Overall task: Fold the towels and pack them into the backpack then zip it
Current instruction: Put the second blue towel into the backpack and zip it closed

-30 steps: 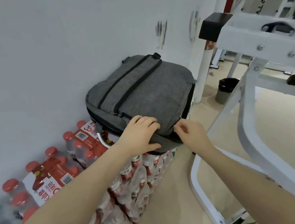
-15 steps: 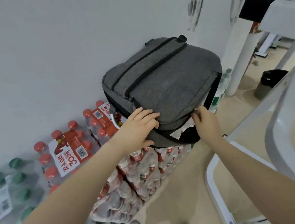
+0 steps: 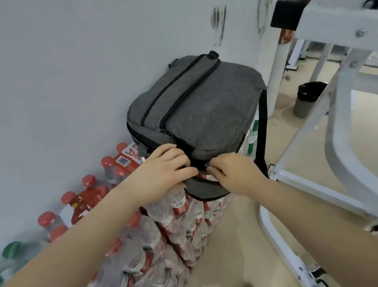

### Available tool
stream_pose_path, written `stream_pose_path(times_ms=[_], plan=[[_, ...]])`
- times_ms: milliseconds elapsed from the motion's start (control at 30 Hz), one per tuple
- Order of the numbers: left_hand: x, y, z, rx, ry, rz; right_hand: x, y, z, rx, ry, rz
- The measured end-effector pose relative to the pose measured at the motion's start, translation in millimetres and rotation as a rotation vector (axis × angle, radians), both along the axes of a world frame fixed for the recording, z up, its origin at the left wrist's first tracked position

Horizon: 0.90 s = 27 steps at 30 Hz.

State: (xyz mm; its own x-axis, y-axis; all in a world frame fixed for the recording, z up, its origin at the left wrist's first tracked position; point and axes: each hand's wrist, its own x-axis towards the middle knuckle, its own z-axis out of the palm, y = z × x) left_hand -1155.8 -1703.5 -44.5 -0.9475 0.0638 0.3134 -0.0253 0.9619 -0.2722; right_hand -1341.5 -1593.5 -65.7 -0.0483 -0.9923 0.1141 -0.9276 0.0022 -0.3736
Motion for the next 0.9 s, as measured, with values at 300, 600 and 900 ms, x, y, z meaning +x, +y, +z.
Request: stream_pose_path(times_ms=[300, 600, 900], plan=[[-37, 4, 32, 0.538, 0.108, 0.099, -5, 22, 55, -0.501, -0.395, -0.512], [-101, -17, 34, 0.789, 0.358, 0.536, -11, 12, 8, -0.463, 0.264, -0.043], [-33, 36, -16, 0.851, 0.185, 0.55, -37, -25, 12, -0.352, 0.458, 0.136]])
